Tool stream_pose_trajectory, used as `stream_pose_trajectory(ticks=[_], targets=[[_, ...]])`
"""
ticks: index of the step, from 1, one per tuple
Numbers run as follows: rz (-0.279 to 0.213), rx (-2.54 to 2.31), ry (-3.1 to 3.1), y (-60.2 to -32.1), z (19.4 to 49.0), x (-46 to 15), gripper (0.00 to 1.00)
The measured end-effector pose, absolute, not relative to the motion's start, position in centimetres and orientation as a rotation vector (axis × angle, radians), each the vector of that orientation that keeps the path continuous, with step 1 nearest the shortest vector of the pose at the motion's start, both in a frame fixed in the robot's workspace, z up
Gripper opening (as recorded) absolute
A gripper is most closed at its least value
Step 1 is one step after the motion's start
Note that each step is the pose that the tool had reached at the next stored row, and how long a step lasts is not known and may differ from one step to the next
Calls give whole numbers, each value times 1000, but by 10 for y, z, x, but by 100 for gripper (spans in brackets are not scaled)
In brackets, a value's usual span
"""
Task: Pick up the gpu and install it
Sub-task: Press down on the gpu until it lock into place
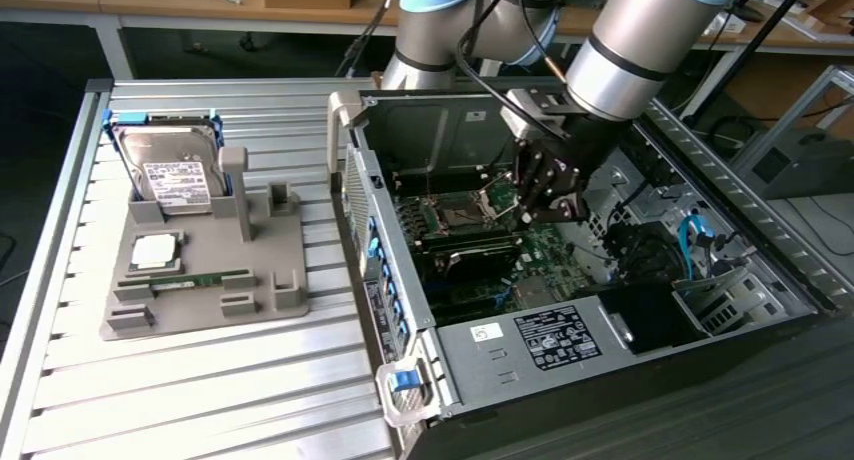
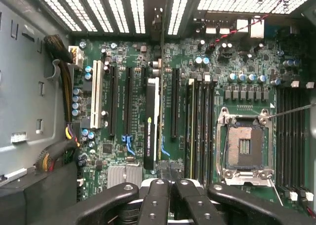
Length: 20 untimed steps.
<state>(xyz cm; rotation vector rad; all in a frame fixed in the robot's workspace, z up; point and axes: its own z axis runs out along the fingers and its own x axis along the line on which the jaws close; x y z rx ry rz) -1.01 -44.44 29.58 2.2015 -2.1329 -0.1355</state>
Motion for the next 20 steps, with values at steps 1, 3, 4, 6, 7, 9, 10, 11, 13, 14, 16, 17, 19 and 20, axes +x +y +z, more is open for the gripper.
stream_pose_trajectory(ticks=[1,3,4,6,7,9,10,11,13,14,16,17,19,20], targets=[[-135,2202,-2133,-444,295,-17,11],[-134,2202,-2134,-444,293,-29,11],[-133,2202,-2134,-444,293,-33,11],[-133,2202,-2134,-444,291,-42,11],[-133,2202,-2134,-444,290,-45,11],[-133,2202,-2134,-444,288,-54,11],[-133,2202,-2134,-444,287,-58,11],[-133,2203,-2134,-443,286,-65,11],[-132,2203,-2134,-443,282,-79,11],[-132,2203,-2134,-443,282,-82,11],[-132,2203,-2134,-443,281,-86,11],[-132,2203,-2134,-444,281,-88,11],[-132,2203,-2134,-445,280,-92,11],[-132,2203,-2134,-446,280,-94,11]])
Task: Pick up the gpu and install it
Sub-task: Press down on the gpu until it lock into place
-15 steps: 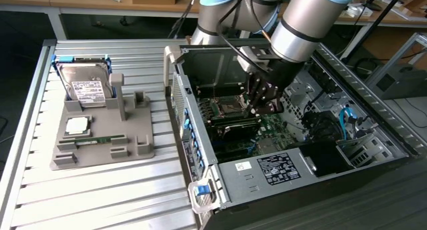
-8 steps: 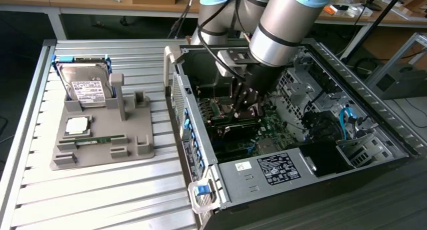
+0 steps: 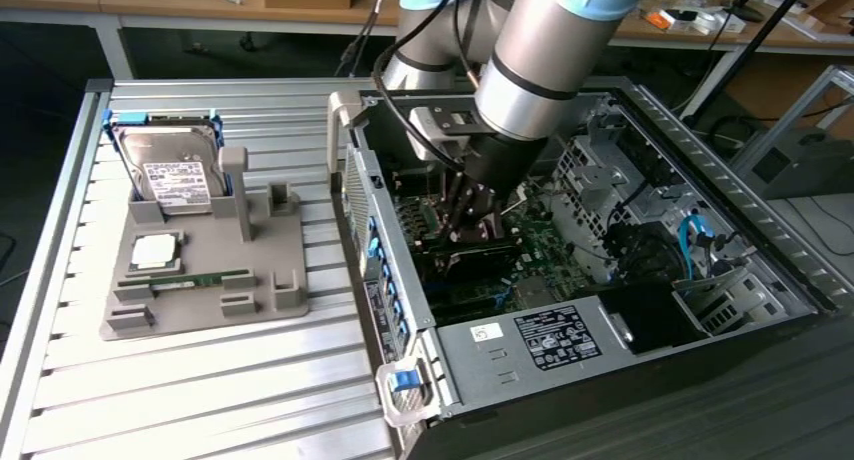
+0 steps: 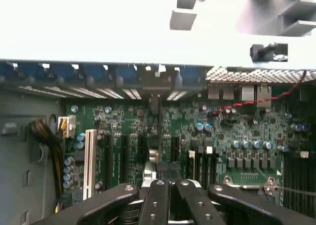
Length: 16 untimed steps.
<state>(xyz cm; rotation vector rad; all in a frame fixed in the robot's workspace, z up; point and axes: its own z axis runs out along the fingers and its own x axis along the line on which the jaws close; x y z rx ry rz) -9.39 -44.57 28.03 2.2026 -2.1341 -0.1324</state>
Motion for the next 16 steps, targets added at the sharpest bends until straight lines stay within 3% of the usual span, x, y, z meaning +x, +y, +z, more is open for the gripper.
stream_pose_trajectory(ticks=[16], targets=[[-132,2203,-2134,-451,278,-106,11]])
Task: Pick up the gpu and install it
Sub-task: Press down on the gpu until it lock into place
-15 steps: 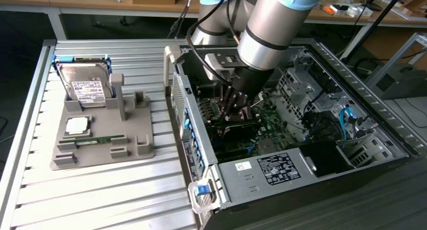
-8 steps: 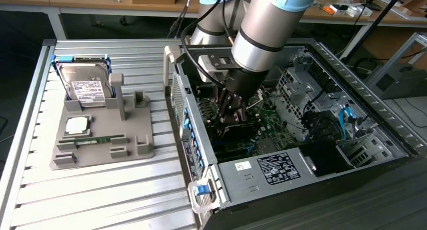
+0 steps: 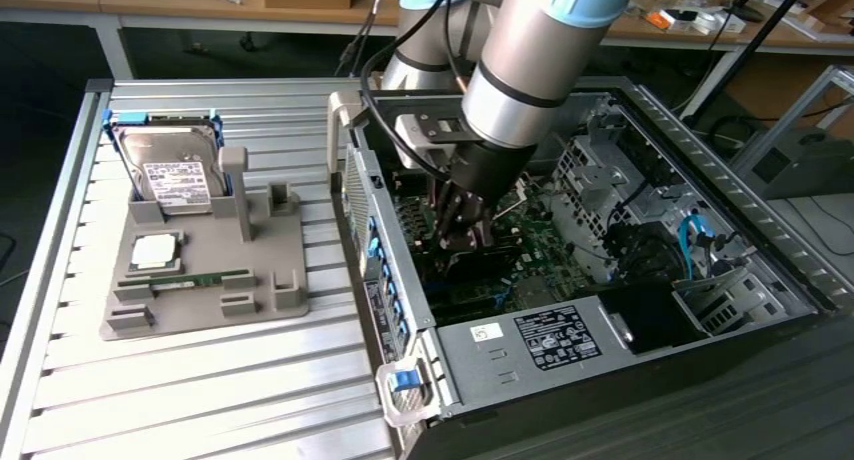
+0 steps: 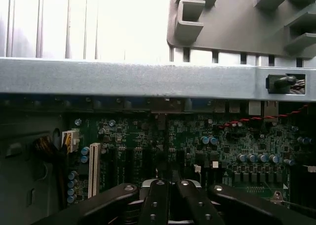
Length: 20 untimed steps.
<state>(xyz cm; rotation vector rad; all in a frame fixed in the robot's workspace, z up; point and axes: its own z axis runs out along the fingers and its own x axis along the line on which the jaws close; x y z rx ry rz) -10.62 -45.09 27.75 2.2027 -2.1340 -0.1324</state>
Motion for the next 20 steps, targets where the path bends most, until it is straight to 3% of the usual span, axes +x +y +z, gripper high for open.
stream_pose_trajectory(ticks=[20], targets=[[-132,2202,-2134,-457,274,-110,11]])
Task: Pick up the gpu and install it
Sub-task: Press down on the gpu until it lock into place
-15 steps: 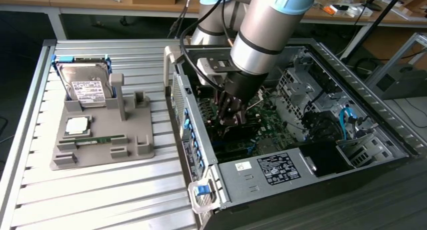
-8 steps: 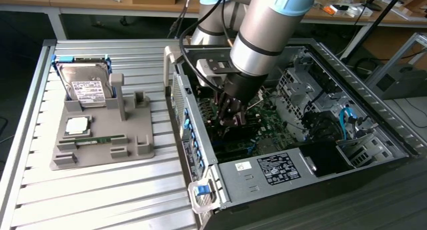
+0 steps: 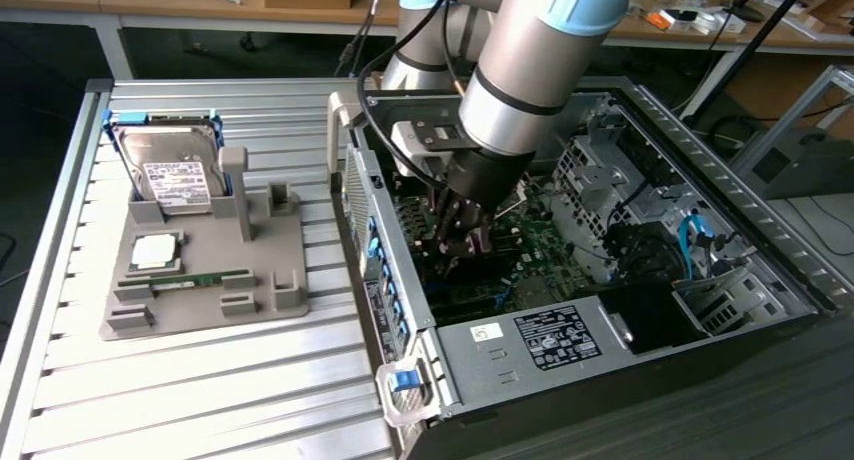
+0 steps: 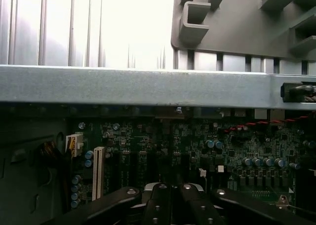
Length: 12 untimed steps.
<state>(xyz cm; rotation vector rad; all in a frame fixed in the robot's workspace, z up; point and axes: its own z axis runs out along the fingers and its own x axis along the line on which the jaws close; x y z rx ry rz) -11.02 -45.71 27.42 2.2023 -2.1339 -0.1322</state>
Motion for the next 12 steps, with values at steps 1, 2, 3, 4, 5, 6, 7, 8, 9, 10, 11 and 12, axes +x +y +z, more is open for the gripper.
stream_pose_trajectory(ticks=[1,2,3,4,5,6,7,8,9,10,11,12], targets=[[-132,2202,-2134,-457,274,-110,11],[-132,2203,-2134,-457,274,-110,11],[-132,2203,-2133,-457,274,-110,11],[-132,2203,-2134,-457,274,-109,11],[-132,2203,-2134,-457,274,-109,11],[-132,2203,-2134,-457,274,-109,11],[-132,2203,-2134,-457,274,-108,11],[-132,2203,-2134,-457,274,-108,11],[-132,2203,-2134,-457,274,-108,11],[-133,2203,-2134,-457,274,-108,11],[-133,2204,-2135,-457,275,-108,11],[-133,2204,-2134,-457,277,-108,11]])
